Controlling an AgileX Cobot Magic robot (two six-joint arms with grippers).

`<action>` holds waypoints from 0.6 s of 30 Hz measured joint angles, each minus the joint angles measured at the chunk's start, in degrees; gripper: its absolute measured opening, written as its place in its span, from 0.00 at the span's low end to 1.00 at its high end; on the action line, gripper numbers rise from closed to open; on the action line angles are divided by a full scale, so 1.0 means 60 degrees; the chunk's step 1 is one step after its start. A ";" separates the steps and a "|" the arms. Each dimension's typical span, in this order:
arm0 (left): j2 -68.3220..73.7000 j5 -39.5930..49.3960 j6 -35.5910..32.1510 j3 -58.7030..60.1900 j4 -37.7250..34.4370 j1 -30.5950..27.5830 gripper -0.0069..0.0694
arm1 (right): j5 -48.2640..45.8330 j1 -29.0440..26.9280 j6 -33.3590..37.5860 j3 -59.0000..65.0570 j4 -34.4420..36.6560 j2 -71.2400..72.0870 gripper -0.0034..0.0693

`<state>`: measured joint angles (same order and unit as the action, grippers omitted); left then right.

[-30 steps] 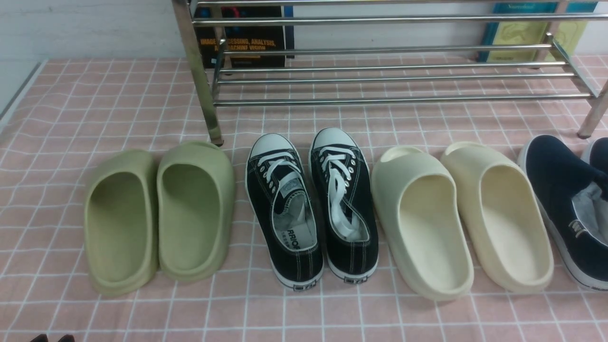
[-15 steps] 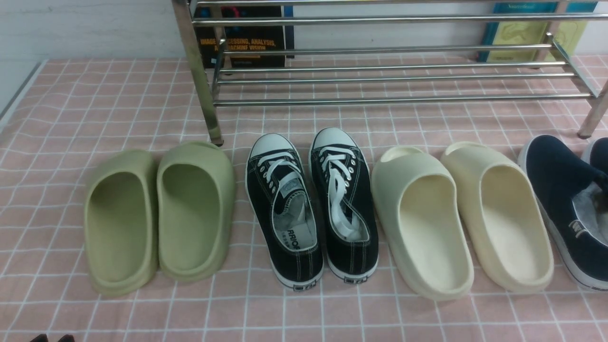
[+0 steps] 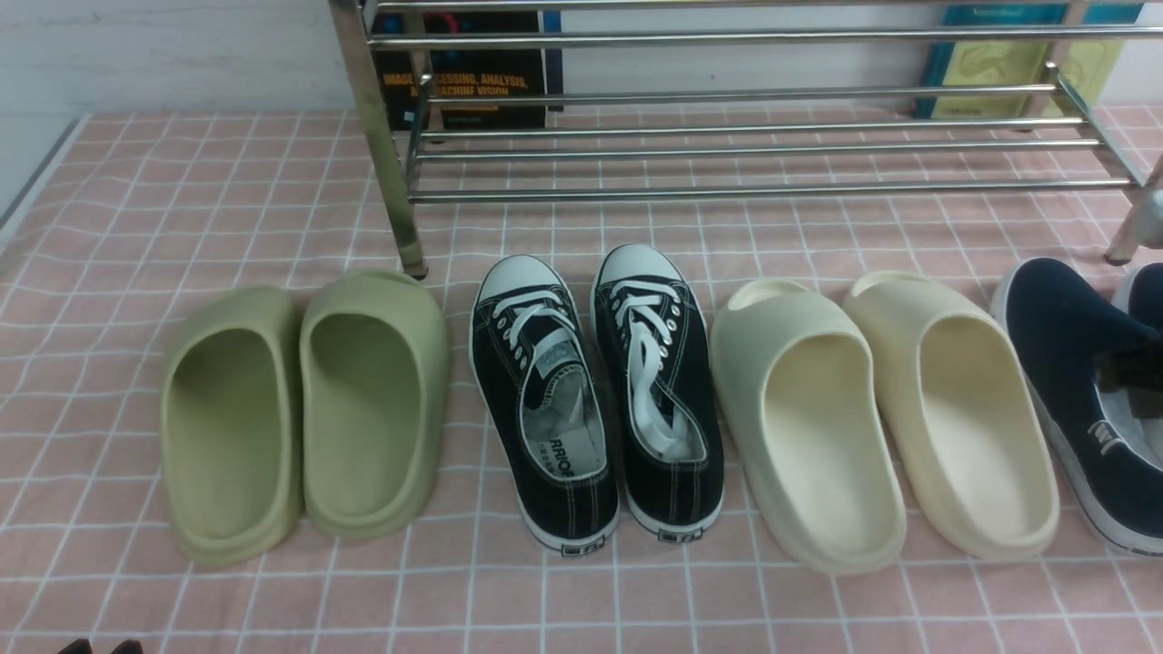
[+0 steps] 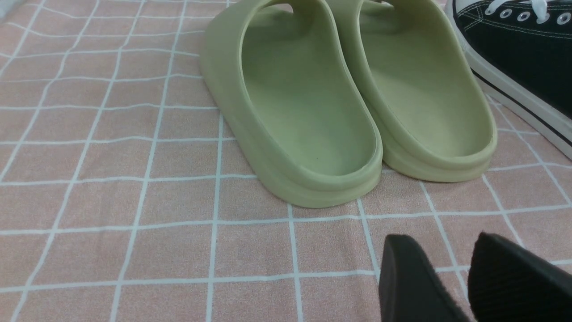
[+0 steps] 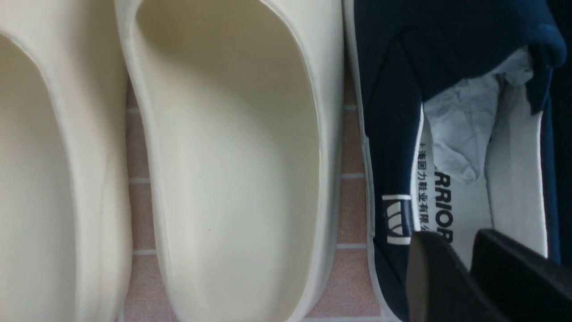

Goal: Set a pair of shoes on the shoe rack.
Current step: Use the right arm to grab the shoe closest to it

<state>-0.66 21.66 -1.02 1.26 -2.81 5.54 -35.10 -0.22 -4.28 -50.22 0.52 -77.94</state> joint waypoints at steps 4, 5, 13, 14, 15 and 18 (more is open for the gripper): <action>0.0000 0.0000 0.0000 0.0000 0.0000 0.0000 0.40 | 0.0184 0.0000 0.0034 0.0000 0.0008 0.0000 0.26; 0.0000 0.0000 0.0000 0.0000 0.0000 0.0000 0.40 | 0.0343 0.0000 0.0034 0.0000 0.0008 0.0000 0.27; 0.0000 0.0000 0.0000 0.0000 0.0000 0.0000 0.40 | 0.0978 0.0000 0.0061 0.0000 -0.0086 -0.0208 0.49; 0.0000 0.0000 0.0000 0.0000 0.0000 0.0000 0.40 | 0.0989 0.0000 0.0061 0.0000 -0.0178 -0.0358 0.52; 0.0000 0.0000 0.0000 0.0000 0.0000 0.0000 0.40 | 0.1011 0.0000 0.0061 0.0000 -0.0224 -0.0484 0.53; 0.0000 0.0000 0.0000 0.0000 0.0000 0.0000 0.40 | 0.1054 0.0000 0.0061 0.0000 -0.0302 -0.1095 0.54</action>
<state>-0.66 21.66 -1.02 1.26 -2.81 5.54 -28.77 -0.22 -3.91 -50.22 -1.29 -84.51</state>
